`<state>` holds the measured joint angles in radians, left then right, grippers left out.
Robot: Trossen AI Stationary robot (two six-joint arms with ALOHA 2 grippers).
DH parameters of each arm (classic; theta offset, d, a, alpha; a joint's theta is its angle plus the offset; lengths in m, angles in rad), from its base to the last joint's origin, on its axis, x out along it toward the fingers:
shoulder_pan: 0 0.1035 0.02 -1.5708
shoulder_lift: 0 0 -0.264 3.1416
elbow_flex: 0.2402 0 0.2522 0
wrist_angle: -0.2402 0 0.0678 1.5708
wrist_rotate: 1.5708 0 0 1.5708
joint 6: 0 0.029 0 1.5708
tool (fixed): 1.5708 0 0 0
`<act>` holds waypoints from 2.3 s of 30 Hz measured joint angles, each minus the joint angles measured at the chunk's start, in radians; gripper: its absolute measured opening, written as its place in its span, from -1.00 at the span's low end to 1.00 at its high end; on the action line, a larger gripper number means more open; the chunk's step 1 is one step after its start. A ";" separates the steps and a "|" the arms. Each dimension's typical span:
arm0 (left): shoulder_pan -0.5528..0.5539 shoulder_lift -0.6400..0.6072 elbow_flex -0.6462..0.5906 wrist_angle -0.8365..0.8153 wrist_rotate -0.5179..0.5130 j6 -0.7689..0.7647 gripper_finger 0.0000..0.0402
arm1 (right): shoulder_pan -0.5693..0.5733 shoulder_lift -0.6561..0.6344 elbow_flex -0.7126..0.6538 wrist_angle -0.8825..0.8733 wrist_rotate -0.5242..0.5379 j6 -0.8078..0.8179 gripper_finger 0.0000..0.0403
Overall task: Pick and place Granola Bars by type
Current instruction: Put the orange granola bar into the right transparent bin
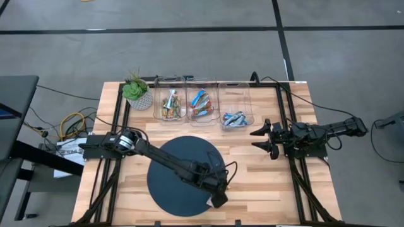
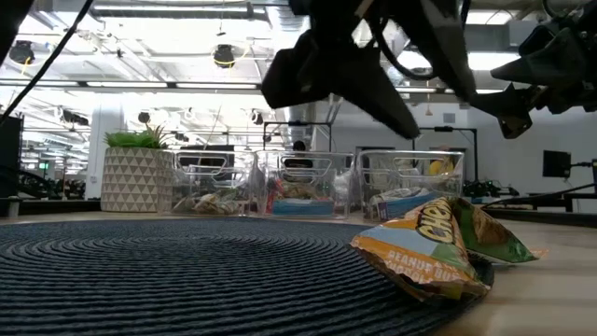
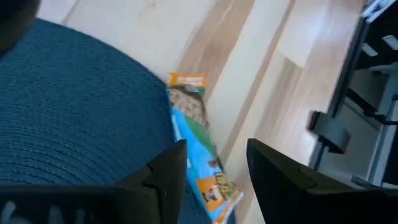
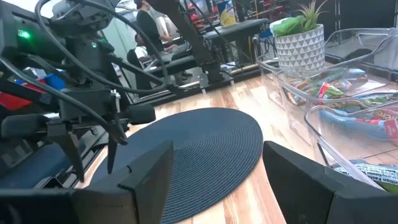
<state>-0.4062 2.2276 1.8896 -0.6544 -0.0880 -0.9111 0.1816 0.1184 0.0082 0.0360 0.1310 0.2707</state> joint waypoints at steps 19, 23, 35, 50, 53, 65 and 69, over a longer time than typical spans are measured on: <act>-0.043 -0.001 -0.062 0.063 0.004 0.106 0.07 | 0.000 0.000 0.000 0.000 0.000 0.000 0.21; -0.043 -0.001 -0.102 0.118 0.004 0.101 0.28 | 0.000 0.000 0.000 0.000 0.000 0.000 0.21; -0.039 -0.001 -0.195 0.221 -0.006 0.127 0.47 | 0.000 0.000 0.000 0.000 0.000 0.000 0.21; -0.026 0.022 -0.256 0.292 -0.012 0.158 0.47 | 0.000 0.000 0.000 0.000 0.000 0.000 0.21; -0.025 0.039 -0.253 0.318 0.025 0.161 0.46 | 0.000 0.000 0.000 -0.001 0.000 0.000 0.21; -0.010 0.046 -0.231 0.306 0.112 0.215 -0.21 | 0.000 -0.001 0.000 -0.001 0.000 0.000 0.21; 0.004 0.048 -0.231 0.317 0.175 0.215 -0.45 | 0.000 -0.001 0.000 -0.001 0.000 0.000 0.21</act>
<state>-0.4025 2.2753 1.6588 -0.3378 0.0870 -0.6960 0.1815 0.1177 0.0081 0.0349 0.1310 0.2707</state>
